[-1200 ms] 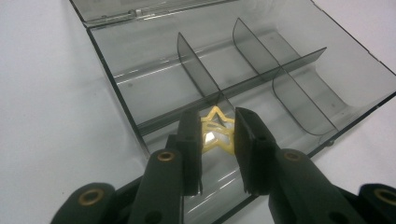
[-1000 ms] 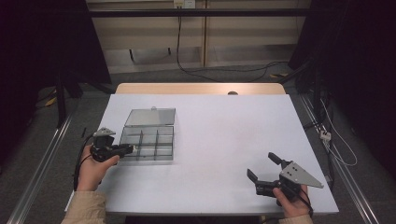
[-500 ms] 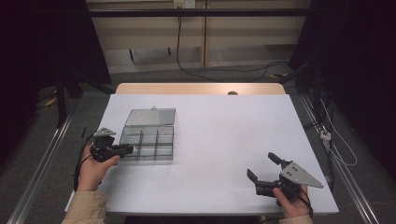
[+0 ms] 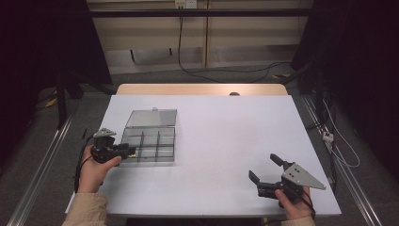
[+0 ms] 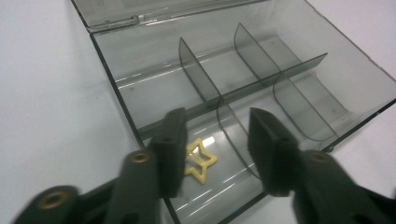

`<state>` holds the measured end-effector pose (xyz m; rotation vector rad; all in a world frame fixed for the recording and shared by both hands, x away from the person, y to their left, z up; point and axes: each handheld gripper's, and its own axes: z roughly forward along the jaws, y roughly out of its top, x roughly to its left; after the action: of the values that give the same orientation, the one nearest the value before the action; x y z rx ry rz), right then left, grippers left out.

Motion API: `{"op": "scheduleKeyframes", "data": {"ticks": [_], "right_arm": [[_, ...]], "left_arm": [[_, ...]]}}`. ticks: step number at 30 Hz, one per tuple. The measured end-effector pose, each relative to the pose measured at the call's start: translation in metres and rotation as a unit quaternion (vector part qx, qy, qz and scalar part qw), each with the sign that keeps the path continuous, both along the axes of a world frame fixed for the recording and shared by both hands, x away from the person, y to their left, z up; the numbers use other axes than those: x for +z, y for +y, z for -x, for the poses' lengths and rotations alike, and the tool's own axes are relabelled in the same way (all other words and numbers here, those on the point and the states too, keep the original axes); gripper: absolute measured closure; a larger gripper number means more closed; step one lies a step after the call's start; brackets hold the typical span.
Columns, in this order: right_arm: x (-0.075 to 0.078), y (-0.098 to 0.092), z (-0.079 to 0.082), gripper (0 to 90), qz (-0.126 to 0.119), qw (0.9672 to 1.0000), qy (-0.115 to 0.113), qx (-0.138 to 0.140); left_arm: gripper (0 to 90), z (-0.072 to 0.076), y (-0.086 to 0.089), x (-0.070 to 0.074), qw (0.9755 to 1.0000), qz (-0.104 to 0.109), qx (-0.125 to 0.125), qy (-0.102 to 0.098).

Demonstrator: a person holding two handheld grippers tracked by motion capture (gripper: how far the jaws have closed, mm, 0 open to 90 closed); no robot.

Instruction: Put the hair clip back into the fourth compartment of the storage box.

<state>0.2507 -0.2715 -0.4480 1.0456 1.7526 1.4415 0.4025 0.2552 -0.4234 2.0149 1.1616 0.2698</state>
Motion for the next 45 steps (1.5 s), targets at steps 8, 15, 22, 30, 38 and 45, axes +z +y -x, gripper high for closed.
{"op": "scheduleKeyframes", "data": {"ticks": [8, 15, 22, 30, 38, 45], "right_arm": [[0.0, -0.001, 0.001, 3.1, -0.002, 1.0, 0.0, -0.001], [0.0, 0.0, 0.0, 3.1, -0.002, 1.0, 0.0, -0.001], [0.001, -0.001, 0.0, 3.1, -0.002, 1.0, 0.0, -0.001], [0.0, -0.002, 0.0, 3.1, -0.004, 1.0, 0.0, -0.004], [0.001, -0.002, 0.0, 3.1, -0.005, 1.0, 0.0, -0.006], [0.0, -0.002, 0.0, 3.1, -0.004, 1.0, 0.0, -0.006]], "left_arm": [[36.4, 0.002, -0.008, 0.006, 0.9999, -0.004, -0.012, -0.006], [25.8, 0.005, -0.011, 0.01, 0.9996, -0.005, -0.02, -0.019], [18.3, 0.009, -0.014, 0.014, 0.9991, -0.004, -0.031, -0.03], [14.7, 0.016, -0.015, 0.016, 0.9983, 0.003, -0.044, -0.038], [14.0, 0.025, -0.018, 0.017, 0.9971, 0.013, -0.057, -0.048], [12.9, 0.034, -0.017, 0.017, 0.9955, 0.023, -0.073, -0.056]]}}
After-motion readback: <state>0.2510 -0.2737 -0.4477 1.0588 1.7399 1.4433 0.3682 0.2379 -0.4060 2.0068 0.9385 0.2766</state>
